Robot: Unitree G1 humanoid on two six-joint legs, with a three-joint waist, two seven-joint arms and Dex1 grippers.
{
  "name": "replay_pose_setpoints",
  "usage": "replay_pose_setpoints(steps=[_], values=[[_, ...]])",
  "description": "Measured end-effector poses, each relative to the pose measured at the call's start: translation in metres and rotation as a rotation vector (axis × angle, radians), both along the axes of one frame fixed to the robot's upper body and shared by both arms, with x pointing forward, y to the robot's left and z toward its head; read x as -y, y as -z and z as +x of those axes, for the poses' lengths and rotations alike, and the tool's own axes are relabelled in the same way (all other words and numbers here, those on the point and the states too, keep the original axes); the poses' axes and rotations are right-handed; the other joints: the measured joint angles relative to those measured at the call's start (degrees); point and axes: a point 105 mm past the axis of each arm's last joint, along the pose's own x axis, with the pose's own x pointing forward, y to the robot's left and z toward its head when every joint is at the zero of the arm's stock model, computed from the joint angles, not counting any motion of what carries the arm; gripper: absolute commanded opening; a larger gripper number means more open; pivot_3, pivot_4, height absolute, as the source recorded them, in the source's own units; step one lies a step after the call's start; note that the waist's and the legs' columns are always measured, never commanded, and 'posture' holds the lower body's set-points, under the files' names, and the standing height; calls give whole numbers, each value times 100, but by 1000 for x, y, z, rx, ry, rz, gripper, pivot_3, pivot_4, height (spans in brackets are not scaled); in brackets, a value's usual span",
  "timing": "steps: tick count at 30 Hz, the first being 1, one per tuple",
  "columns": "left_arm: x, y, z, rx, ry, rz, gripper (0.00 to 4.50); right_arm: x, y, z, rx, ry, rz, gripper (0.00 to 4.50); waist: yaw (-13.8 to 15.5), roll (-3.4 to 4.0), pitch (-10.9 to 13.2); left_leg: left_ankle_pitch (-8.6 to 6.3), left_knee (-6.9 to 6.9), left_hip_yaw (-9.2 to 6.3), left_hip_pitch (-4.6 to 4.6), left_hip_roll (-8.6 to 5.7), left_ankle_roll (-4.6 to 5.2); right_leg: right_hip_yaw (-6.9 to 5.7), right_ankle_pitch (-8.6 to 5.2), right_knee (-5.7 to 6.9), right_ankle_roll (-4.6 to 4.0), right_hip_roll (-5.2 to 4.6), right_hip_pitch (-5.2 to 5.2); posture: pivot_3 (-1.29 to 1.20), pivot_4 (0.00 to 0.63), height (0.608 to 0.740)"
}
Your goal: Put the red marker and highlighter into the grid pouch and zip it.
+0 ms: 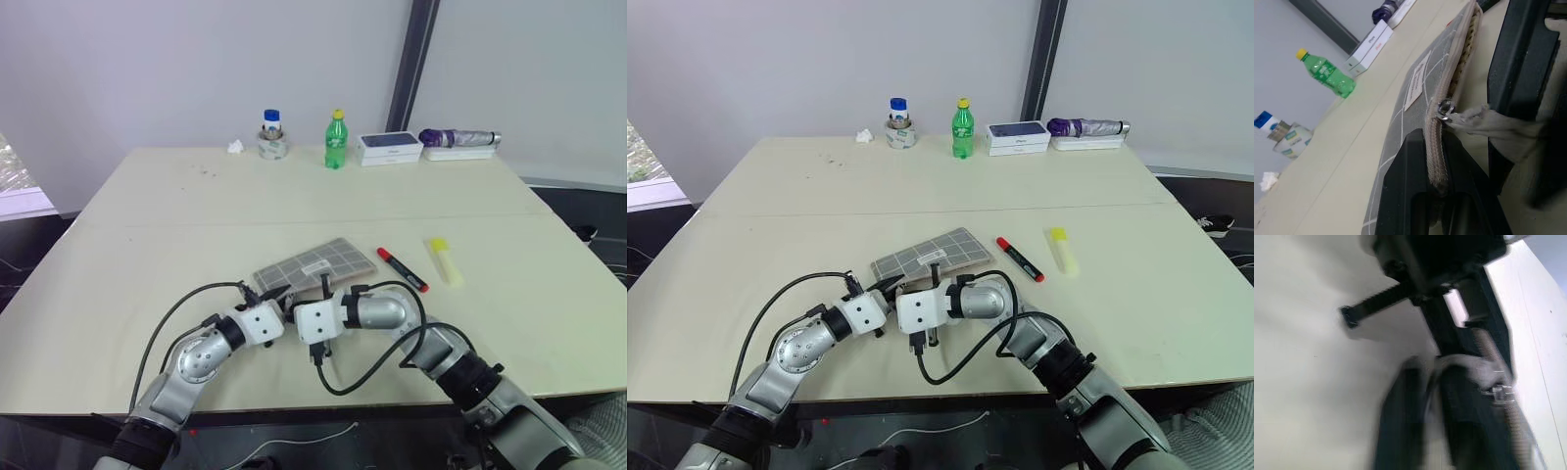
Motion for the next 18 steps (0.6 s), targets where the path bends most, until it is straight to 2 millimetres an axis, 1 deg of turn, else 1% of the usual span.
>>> replay_pose_setpoints(steps=[2, 5, 8, 10, 12, 13, 15, 16, 18], values=[[-2, 0, 0, 1, -7, 2, 0, 6, 2, 1, -7, 17, 5, 2929, 8, 0, 0, 0, 2, 0, 0, -1, 0, 0, 0, 0, 0, -1, 2, 0, 150, 740], [-4, 0, 1, 8, -17, 2, 0, 25, 3, 5, 8, 62, -9, 4478, 17, 0, 0, 0, 6, 1, 0, -1, 1, -2, 0, 0, 0, -2, 5, 0, 150, 740], [-6, -2, 1, 14, -25, 1, 0, 46, 2, 5, 34, 118, 2, 4478, 13, 0, 0, 0, 5, 1, 0, 0, 0, -2, 0, -1, 0, -1, 6, 0, 150, 740], [-8, -2, 1, 18, -28, 9, 0, 66, 3, 3, 26, 187, 29, 4478, 20, -1, 0, -1, 6, 2, 0, 0, 0, -5, 0, -3, 0, -1, 8, 0, 150, 740], [-13, -3, 1, 30, -39, 16, 0, 78, -1, 3, -14, 280, 142, 4478, 16, -1, 1, 0, 5, 2, 1, 1, 0, -5, 0, -4, 0, -1, 10, 0, 150, 740], [-16, -5, 1, 40, -47, 16, 0, 88, -7, 6, -51, 365, 258, 4478, 3, -2, 0, 0, 4, 1, 3, 5, -1, -6, 0, -4, 0, 1, 13, 0, 150, 740], [-17, -6, 1, 48, -49, 15, 0, 99, -13, 8, -108, 477, 429, 4478, 0, -1, 0, 1, 1, 2, 6, 5, -3, -5, 0, -3, 0, 2, 14, 0, 150, 740], [-17, -6, 1, 49, -51, 16, 0, 106, -14, 8, -131, 522, 482, 4478, 5, -1, 0, 1, 2, 1, 6, 6, -3, -6, 0, -4, 0, 2, 15, 0, 150, 740], [-20, -5, 1, 50, -56, 22, 0, 128, -13, 7, -169, 644, 575, 4478, 21, -2, 0, 0, 2, 1, 6, 6, -1, -6, 0, -5, 0, -4, 17, 0, 150, 740]])
